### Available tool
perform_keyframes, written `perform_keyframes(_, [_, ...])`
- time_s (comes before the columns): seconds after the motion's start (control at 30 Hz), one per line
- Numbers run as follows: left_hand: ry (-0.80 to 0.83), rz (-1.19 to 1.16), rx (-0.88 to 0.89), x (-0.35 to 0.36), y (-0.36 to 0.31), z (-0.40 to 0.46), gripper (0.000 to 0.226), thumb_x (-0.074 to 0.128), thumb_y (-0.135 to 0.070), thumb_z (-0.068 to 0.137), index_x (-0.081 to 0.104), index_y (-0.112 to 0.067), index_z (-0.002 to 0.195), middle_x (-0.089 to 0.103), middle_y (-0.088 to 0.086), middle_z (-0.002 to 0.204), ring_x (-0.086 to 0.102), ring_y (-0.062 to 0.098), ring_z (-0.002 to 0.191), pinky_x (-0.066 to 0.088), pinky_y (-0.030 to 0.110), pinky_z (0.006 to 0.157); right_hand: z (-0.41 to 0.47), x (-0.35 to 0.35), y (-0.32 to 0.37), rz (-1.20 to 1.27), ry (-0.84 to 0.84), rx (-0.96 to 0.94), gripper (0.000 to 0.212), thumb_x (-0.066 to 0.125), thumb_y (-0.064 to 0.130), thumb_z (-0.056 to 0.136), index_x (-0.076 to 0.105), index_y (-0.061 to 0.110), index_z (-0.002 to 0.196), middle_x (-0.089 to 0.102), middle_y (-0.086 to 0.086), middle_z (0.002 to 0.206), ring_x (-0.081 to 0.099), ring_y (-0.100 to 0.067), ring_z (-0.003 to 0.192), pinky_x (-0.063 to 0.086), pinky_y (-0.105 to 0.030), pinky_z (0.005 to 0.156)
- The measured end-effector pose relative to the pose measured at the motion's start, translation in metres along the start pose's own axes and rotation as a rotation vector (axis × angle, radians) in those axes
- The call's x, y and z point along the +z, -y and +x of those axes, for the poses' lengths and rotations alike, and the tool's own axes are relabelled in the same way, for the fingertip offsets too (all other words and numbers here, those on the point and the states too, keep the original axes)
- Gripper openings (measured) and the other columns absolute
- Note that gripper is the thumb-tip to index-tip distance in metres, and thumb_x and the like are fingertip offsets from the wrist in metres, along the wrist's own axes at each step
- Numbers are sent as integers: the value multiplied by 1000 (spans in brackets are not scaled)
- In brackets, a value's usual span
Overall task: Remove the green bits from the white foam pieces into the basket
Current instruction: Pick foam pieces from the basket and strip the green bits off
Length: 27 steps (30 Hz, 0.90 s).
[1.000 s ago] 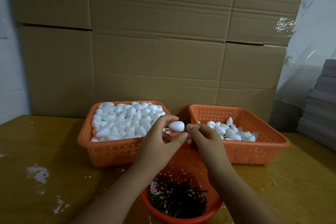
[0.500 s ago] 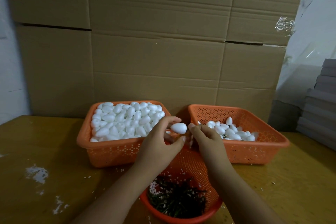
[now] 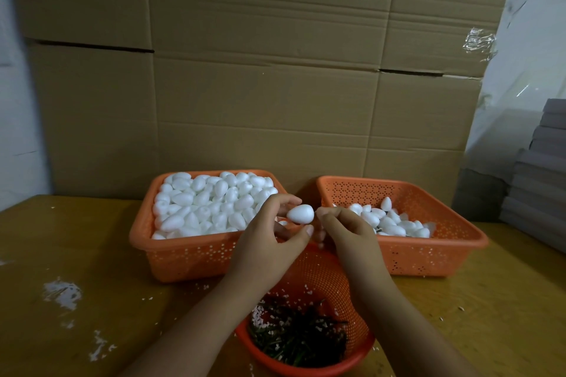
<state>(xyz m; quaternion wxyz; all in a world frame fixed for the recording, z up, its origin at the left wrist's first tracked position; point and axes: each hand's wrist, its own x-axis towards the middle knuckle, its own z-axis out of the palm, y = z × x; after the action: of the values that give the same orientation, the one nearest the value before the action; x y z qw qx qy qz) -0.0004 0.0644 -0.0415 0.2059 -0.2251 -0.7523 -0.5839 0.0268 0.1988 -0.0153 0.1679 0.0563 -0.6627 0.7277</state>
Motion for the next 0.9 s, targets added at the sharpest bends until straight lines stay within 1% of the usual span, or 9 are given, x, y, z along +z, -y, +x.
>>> perform_keyframes(0.1, [13,-2,-10,0,-1,0,38,70,-42,72,55,-47,107,64,-22,105,67,6,82,55,35,82,1,-2,-2,-17,-33,16,28,59,22,94,62,3,74,54,-9,63,50,-12,60,45,-20,59])
perform_keyframes(0.2, [24,5,-6,0,-1,-1,39,70,-38,73,55,-48,107,64,-22,106,66,5,79,55,33,81,2,-3,-4,-38,-49,34,34,59,26,93,61,-2,75,54,-9,64,50,-12,60,45,-17,56])
perform_keyframes(0.33, [33,17,6,0,-2,-2,39,71,-34,74,55,-47,107,62,-23,104,66,6,77,55,30,77,2,-2,-3,-44,-58,45,35,60,27,93,58,0,71,53,-11,64,48,-15,61,43,-25,62])
perform_keyframes(0.47, [42,44,19,0,-4,-2,34,71,-35,76,56,-47,104,61,-26,104,66,5,79,55,30,76,1,-4,-3,-24,-56,35,40,60,24,93,53,-10,74,51,-13,64,47,-19,63,41,-29,63])
perform_keyframes(0.6, [27,44,40,0,-3,-2,24,65,-44,75,59,-44,98,65,-22,101,66,3,79,53,25,74,2,-4,-3,-45,-52,23,42,59,26,94,54,-11,74,52,-11,61,48,-15,58,43,-19,54])
perform_keyframes(0.7, [15,35,46,0,-2,-2,22,62,-47,76,60,-44,98,66,-22,99,66,2,78,50,22,71,3,-4,-2,2,-55,14,33,57,22,94,59,-6,77,53,-11,63,48,-14,57,44,-17,51])
perform_keyframes(0.77, [6,45,43,1,-2,-1,21,61,-47,77,60,-44,99,66,-23,99,65,2,78,48,20,70,3,-4,-1,49,-44,24,20,56,14,92,66,-2,87,54,-8,67,50,-14,59,45,-19,53])
perform_keyframes(0.8, [2,49,42,0,-1,-1,22,60,-48,77,60,-45,99,66,-23,99,65,1,78,48,20,70,4,-4,-1,50,-34,27,17,56,12,92,68,0,88,55,-7,68,50,-14,60,45,-20,55])
perform_keyframes(0.9, [-4,56,42,0,-1,0,23,58,-51,76,59,-47,98,66,-24,99,63,-1,77,46,18,70,3,-4,-1,12,-12,15,21,57,11,92,65,6,73,53,-6,64,49,-13,60,43,-21,56])
